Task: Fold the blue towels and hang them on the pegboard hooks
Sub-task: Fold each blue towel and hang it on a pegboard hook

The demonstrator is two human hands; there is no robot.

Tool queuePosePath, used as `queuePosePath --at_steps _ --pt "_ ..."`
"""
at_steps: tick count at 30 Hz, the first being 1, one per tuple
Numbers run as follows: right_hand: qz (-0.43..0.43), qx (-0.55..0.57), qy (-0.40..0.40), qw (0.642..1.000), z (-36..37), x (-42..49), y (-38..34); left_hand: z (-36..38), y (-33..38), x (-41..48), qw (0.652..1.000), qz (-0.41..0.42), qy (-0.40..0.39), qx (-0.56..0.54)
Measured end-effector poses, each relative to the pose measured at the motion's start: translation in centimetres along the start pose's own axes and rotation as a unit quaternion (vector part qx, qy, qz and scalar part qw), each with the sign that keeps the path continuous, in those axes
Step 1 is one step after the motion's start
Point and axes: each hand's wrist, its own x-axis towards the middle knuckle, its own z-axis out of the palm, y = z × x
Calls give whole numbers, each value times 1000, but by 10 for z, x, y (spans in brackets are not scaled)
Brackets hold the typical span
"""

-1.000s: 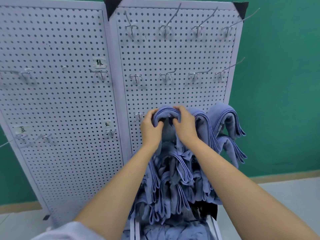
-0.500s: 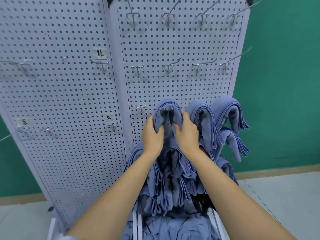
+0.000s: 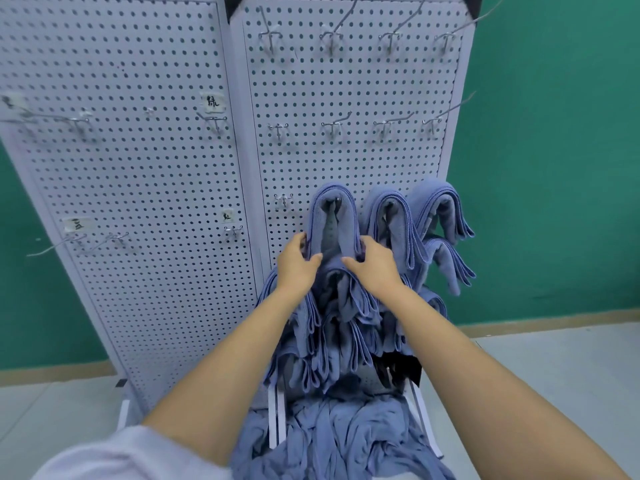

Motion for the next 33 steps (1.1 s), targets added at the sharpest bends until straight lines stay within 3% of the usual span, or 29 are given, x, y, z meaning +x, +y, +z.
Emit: queuePosePath --at_steps 6,12,19,23,30,33 --pt "23 8 -57 998 0 -66 12 -11 -18 -63 1000 -13 -14 5" --pt "71 -21 -158 985 48 -137 78 18 -95 -129 994 -62 -79 39" --pt "173 -40 -211 961 130 -177 171 72 -206 -178 960 -194 -185 75" --pt "176 -96 -259 945 170 -182 213 100 -260 -188 942 -249 -204 96" --pt "192 -114 -356 907 244 -197 281 154 -343 -196 916 -267 -272 123" --pt "199 -127 -308 922 277 -204 311 177 -374 -194 910 -255 -291 148"
